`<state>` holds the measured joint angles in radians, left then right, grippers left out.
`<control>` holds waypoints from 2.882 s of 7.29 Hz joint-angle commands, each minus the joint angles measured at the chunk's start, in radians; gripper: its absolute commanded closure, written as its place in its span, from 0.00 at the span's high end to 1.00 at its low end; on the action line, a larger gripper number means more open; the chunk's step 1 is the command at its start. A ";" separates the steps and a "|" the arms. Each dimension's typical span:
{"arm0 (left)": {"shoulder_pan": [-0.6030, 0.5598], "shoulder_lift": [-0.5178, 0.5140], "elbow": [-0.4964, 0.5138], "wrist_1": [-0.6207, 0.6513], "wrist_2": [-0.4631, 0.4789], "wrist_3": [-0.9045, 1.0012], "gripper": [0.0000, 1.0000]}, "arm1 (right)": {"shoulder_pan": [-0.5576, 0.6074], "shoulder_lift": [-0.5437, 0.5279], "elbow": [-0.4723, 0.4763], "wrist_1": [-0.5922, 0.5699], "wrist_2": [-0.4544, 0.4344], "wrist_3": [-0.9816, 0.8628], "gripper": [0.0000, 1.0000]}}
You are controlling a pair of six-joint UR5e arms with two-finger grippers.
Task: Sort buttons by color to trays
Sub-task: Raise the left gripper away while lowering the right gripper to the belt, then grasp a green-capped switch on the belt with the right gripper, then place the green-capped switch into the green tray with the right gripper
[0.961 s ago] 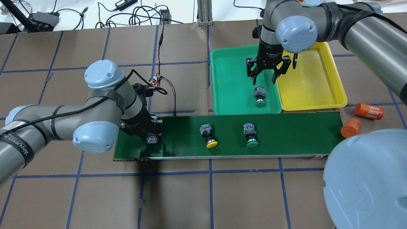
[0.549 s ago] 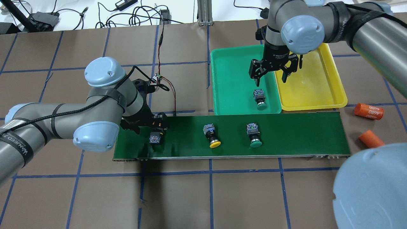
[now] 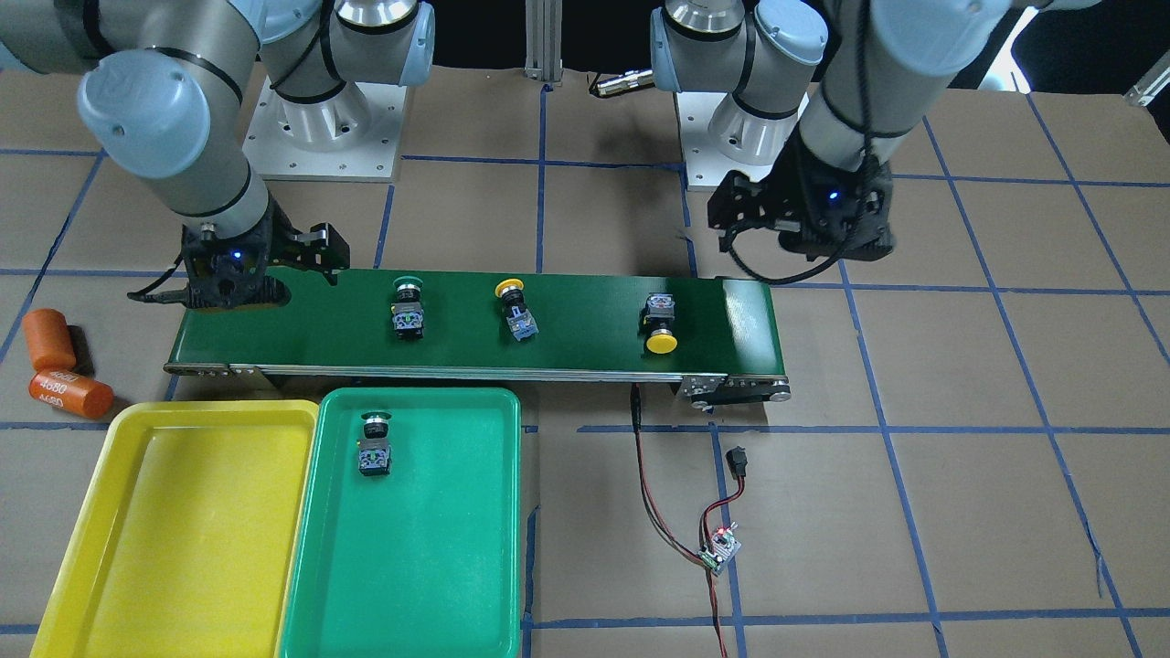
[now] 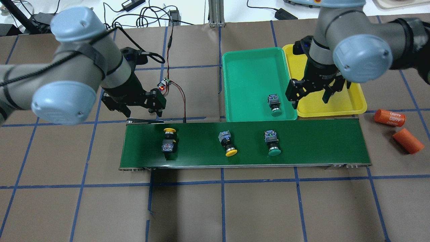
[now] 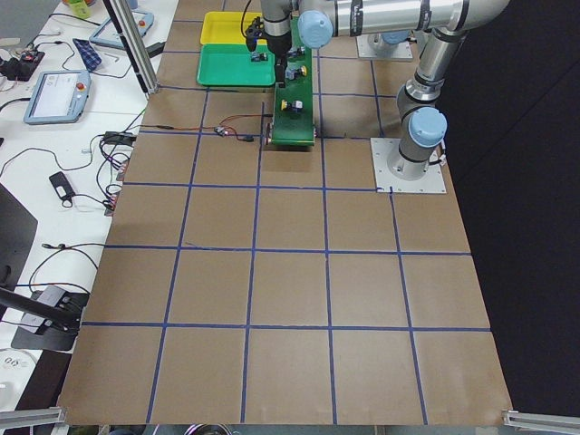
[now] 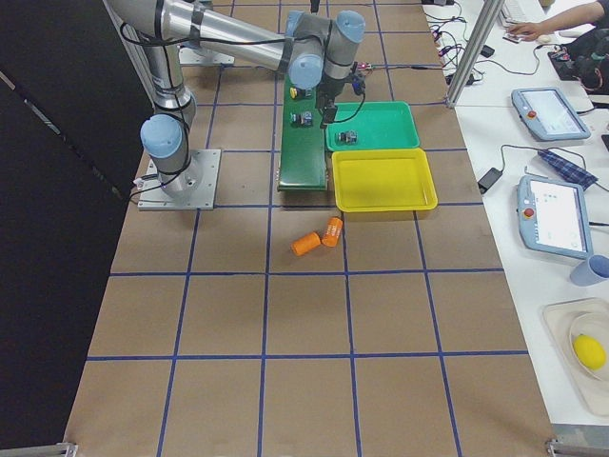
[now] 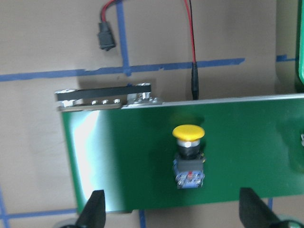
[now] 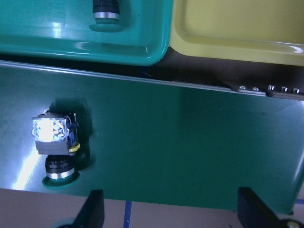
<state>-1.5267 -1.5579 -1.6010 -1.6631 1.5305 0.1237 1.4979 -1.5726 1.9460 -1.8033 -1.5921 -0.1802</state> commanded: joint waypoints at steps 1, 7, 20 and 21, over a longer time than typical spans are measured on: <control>0.040 0.053 0.110 -0.106 0.004 0.041 1.00 | 0.001 -0.038 0.123 -0.151 0.064 0.095 1.00; 0.023 0.025 0.076 -0.027 0.007 -0.002 1.00 | 0.111 0.095 0.128 -0.237 0.055 0.177 0.92; 0.042 0.012 0.107 -0.021 0.066 -0.010 1.00 | 0.168 0.465 -0.332 -0.272 0.125 0.191 1.00; 0.042 0.012 0.107 -0.023 0.066 -0.012 1.00 | 0.159 0.445 -0.329 -0.260 0.117 0.182 1.00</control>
<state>-1.4854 -1.5462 -1.4941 -1.6853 1.5969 0.1133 1.6609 -1.1170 1.6198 -2.0743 -1.4517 0.0111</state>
